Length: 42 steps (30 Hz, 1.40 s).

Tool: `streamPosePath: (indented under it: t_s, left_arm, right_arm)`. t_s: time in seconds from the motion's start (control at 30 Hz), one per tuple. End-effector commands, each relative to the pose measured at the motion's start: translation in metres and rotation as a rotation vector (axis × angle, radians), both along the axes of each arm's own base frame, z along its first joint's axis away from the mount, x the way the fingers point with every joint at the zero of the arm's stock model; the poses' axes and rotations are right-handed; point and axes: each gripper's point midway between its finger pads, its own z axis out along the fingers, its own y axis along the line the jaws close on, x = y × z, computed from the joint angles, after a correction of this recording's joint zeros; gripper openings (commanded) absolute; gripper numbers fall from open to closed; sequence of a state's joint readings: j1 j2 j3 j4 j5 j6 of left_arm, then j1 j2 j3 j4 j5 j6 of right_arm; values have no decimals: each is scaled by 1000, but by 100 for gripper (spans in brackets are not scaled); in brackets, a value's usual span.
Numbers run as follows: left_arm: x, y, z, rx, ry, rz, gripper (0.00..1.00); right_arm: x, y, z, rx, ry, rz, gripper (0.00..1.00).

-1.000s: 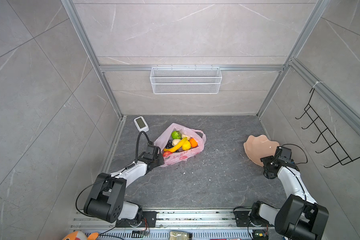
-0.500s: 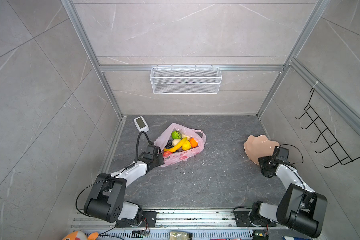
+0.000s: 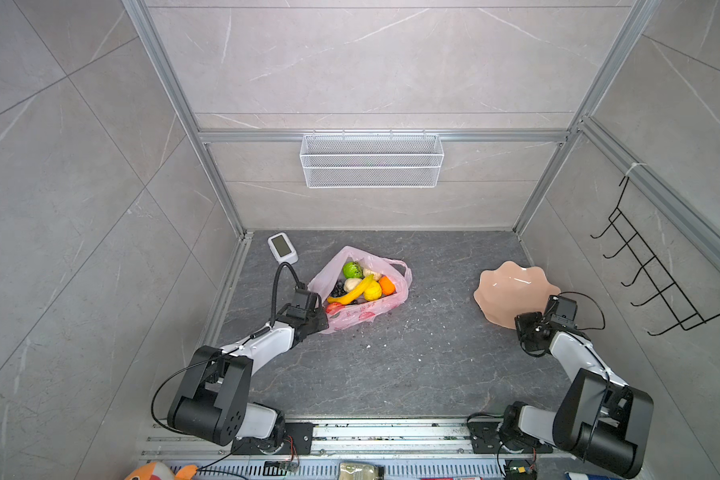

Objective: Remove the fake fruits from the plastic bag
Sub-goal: 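Grasp the rim of the peach wavy bowl with the right gripper, then drag the peach bowl with the right gripper next to the pink bag, then release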

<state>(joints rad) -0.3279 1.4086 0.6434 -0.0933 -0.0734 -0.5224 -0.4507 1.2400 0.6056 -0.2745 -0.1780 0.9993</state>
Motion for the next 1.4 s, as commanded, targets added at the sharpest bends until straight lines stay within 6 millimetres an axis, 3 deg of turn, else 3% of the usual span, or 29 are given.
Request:
streamPosePath:
  t_s: [0.0,0.17,0.33,0.53,0.8,1.0,1.37]
  left_arm:
    - [8,-3,12,7,-32,-11,0]
    - [9,-2,12,10,-35,-7,0]
    - [8,0,11,18,-33,2,0]
    - [9,3,11,31,-41,14,0]
    - [11,8,11,59,-57,20,0]
    - [14,9,13,64,-69,28,0]
    - [12,10,12,65,-70,30,0]
  right_arm:
    - [-7,17,-1,46,-12,60,5]
    - [-6,52,12,94,-35,227,0]
    - [-17,99,20,86,-3,434,0]
    - [-40,158,26,124,-14,680,0]
    - [-75,211,23,272,-54,872,0]
    - [-99,239,15,305,-13,994,0]
    - [-98,268,5,276,19,1088,0]
